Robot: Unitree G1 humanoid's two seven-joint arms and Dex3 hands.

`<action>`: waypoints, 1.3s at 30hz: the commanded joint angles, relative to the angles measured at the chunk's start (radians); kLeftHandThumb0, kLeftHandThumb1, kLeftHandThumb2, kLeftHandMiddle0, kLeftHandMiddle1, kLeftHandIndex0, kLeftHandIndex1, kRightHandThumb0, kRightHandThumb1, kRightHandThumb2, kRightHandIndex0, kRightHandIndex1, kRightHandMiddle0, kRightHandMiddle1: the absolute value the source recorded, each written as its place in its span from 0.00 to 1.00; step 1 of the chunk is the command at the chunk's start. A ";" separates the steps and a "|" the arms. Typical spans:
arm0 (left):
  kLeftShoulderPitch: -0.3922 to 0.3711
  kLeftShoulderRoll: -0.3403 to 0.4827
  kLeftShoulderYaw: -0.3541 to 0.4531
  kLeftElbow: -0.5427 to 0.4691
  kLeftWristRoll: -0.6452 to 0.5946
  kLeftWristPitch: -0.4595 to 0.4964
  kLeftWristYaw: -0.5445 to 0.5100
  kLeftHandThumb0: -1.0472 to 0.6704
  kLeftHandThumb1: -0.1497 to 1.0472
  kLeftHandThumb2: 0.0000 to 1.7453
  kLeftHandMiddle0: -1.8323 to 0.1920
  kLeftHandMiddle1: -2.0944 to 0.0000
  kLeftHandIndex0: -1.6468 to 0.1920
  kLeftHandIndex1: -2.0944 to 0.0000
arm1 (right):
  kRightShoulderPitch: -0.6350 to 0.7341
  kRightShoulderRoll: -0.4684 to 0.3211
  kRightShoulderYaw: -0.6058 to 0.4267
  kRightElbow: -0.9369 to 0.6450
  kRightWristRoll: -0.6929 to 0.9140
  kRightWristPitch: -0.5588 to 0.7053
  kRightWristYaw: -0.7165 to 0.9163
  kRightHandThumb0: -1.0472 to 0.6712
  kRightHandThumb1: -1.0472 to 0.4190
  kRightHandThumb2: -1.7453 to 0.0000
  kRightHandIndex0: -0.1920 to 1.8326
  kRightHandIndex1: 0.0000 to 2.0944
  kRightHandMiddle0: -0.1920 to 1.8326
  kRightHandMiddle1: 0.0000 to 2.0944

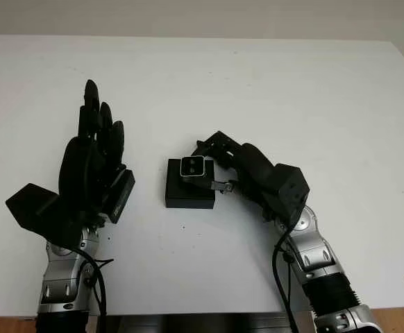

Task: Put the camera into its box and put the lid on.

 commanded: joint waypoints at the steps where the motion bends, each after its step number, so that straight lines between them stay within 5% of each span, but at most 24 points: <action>1: 0.004 0.003 0.001 -0.005 0.005 -0.008 0.000 0.19 1.00 0.29 1.00 1.00 1.00 1.00 | -0.013 0.007 -0.005 0.003 0.005 -0.013 0.001 0.28 0.03 0.97 0.24 0.03 0.25 0.79; 39: 0.006 0.007 0.005 -0.005 0.000 -0.008 -0.008 0.19 1.00 0.30 1.00 1.00 1.00 1.00 | -0.021 0.010 0.014 0.045 0.028 0.005 0.082 0.28 0.04 0.97 0.22 0.03 0.26 0.83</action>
